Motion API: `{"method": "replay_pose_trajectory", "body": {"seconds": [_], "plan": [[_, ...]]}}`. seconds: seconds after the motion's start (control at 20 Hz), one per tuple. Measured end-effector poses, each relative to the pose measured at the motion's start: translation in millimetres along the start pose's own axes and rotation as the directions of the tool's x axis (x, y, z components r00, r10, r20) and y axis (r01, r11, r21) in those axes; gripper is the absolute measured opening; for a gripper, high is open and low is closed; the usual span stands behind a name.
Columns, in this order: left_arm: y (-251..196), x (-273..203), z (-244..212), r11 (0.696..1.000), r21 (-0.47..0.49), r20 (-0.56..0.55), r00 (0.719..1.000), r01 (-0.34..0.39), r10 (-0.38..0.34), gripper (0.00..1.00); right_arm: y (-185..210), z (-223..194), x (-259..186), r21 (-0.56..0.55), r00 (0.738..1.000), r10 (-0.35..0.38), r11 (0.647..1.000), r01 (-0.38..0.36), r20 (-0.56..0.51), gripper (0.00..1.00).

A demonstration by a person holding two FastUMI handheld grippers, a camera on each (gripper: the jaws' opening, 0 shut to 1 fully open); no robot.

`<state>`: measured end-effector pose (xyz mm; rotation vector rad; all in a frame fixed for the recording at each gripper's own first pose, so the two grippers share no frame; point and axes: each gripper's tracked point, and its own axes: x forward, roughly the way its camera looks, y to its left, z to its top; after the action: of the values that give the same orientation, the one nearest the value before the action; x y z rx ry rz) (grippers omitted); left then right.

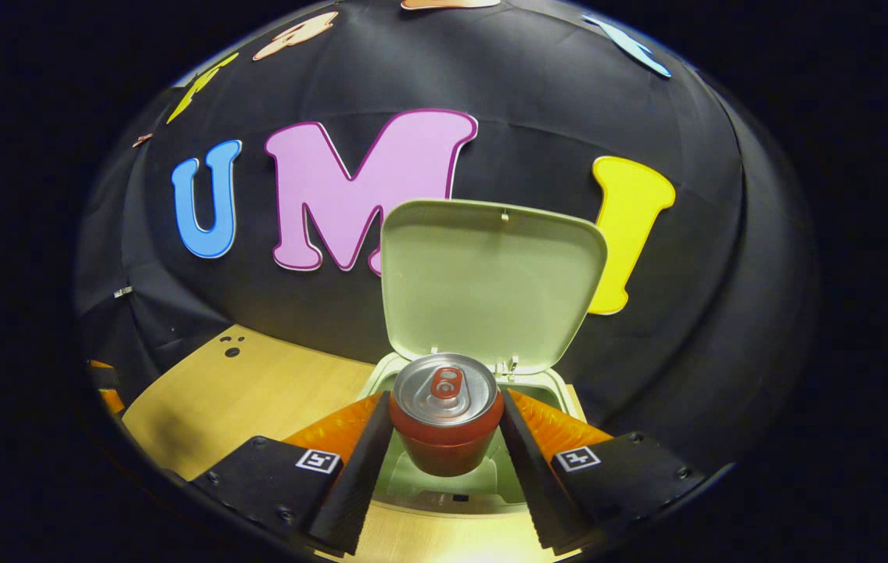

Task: Press the lid of the desktop garbage bin to open it, pick up the crumpled paper on the desktop and throw it into the bin, then pick up the pop can on the desktop and drop it into the bin, and finally close the garbage bin lid.

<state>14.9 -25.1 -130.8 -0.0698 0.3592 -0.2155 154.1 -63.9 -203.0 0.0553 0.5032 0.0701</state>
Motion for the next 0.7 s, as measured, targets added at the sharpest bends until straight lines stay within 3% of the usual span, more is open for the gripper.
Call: {"method": "replay_pose_trajectory", "body": {"seconds": [0.7], "plan": [[2.6,0.1,-3.6,1.0,-0.003,-0.007,1.0,-0.006,0.006,0.96,-6.8,-46.0,13.7,0.046,0.996,-0.024,0.999,0.028,-0.091,0.84]]}}
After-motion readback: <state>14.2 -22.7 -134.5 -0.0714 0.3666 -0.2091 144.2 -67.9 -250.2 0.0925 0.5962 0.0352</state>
